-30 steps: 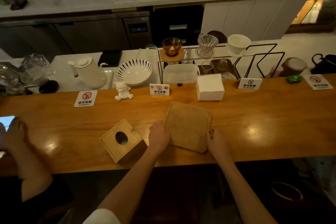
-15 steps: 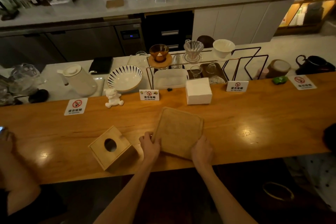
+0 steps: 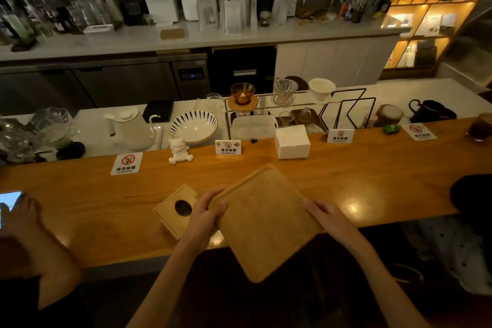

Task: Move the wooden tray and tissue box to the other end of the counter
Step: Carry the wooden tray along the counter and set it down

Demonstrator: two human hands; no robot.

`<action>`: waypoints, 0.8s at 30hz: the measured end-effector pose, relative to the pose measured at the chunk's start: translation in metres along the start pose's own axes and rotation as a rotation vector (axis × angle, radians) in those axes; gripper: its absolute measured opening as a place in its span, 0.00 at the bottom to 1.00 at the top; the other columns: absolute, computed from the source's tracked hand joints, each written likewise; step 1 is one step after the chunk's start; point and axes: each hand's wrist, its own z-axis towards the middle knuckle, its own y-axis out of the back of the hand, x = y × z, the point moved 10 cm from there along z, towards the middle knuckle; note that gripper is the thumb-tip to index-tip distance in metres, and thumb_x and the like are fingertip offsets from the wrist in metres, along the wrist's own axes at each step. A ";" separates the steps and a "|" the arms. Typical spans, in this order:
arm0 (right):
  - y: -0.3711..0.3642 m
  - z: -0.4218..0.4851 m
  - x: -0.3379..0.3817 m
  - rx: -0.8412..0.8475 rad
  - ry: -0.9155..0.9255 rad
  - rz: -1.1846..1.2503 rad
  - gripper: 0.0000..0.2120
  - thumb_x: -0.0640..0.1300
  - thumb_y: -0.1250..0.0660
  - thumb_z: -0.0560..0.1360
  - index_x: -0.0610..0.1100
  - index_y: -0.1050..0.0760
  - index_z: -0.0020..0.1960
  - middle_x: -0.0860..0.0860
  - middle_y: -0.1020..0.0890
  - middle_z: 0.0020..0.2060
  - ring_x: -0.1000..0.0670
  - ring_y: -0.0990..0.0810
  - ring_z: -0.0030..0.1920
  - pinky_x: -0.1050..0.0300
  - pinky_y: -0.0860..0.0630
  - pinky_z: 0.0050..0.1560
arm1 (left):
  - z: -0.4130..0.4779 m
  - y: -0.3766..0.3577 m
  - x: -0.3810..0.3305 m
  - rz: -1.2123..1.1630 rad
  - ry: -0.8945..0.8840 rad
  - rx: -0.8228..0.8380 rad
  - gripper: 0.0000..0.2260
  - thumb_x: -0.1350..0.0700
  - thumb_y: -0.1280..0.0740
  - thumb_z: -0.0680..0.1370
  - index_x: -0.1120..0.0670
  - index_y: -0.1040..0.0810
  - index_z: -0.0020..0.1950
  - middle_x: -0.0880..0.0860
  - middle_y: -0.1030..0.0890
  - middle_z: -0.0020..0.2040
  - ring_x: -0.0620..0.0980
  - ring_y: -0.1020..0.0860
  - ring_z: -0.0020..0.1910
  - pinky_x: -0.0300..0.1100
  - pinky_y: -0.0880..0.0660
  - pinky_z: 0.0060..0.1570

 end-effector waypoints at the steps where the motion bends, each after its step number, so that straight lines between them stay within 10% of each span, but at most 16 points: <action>1: -0.008 -0.014 0.004 0.045 -0.011 -0.003 0.25 0.73 0.35 0.69 0.56 0.20 0.55 0.58 0.15 0.50 0.56 0.16 0.51 0.55 0.21 0.55 | -0.012 -0.006 -0.007 0.037 -0.013 0.068 0.12 0.56 0.30 0.77 0.44 0.20 0.59 0.50 0.28 0.64 0.55 0.25 0.59 0.49 0.20 0.47; 4: -0.036 -0.055 0.001 0.047 -0.013 0.101 0.20 0.69 0.31 0.70 0.58 0.21 0.54 0.64 0.14 0.45 0.61 0.15 0.45 0.68 0.21 0.38 | -0.042 -0.023 -0.015 0.172 -0.034 0.184 0.14 0.54 0.31 0.77 0.43 0.21 0.62 0.50 0.29 0.66 0.52 0.26 0.61 0.47 0.22 0.53; 7: -0.047 -0.096 -0.023 -0.165 0.005 0.261 0.25 0.67 0.30 0.70 0.50 0.20 0.57 0.58 0.13 0.46 0.56 0.14 0.47 0.59 0.20 0.44 | -0.067 -0.029 -0.004 0.233 -0.024 0.128 0.22 0.47 0.33 0.78 0.42 0.34 0.71 0.46 0.34 0.68 0.50 0.29 0.64 0.55 0.28 0.63; 10: -0.053 -0.151 -0.058 -0.382 -0.028 0.319 0.26 0.69 0.32 0.67 0.50 0.19 0.54 0.59 0.13 0.43 0.57 0.14 0.42 0.62 0.20 0.38 | -0.104 -0.046 0.019 0.271 -0.005 0.226 0.22 0.41 0.36 0.78 0.38 0.42 0.68 0.38 0.33 0.61 0.35 0.30 0.54 0.40 0.30 0.53; 24: 0.002 -0.390 -0.211 -0.981 -0.234 0.633 0.29 0.71 0.43 0.70 0.51 0.26 0.58 0.51 0.19 0.52 0.51 0.19 0.51 0.53 0.23 0.47 | -0.223 -0.202 0.112 0.743 0.008 0.669 0.16 0.35 0.35 0.75 0.47 0.22 0.45 0.48 0.19 0.45 0.44 0.21 0.43 0.39 0.29 0.37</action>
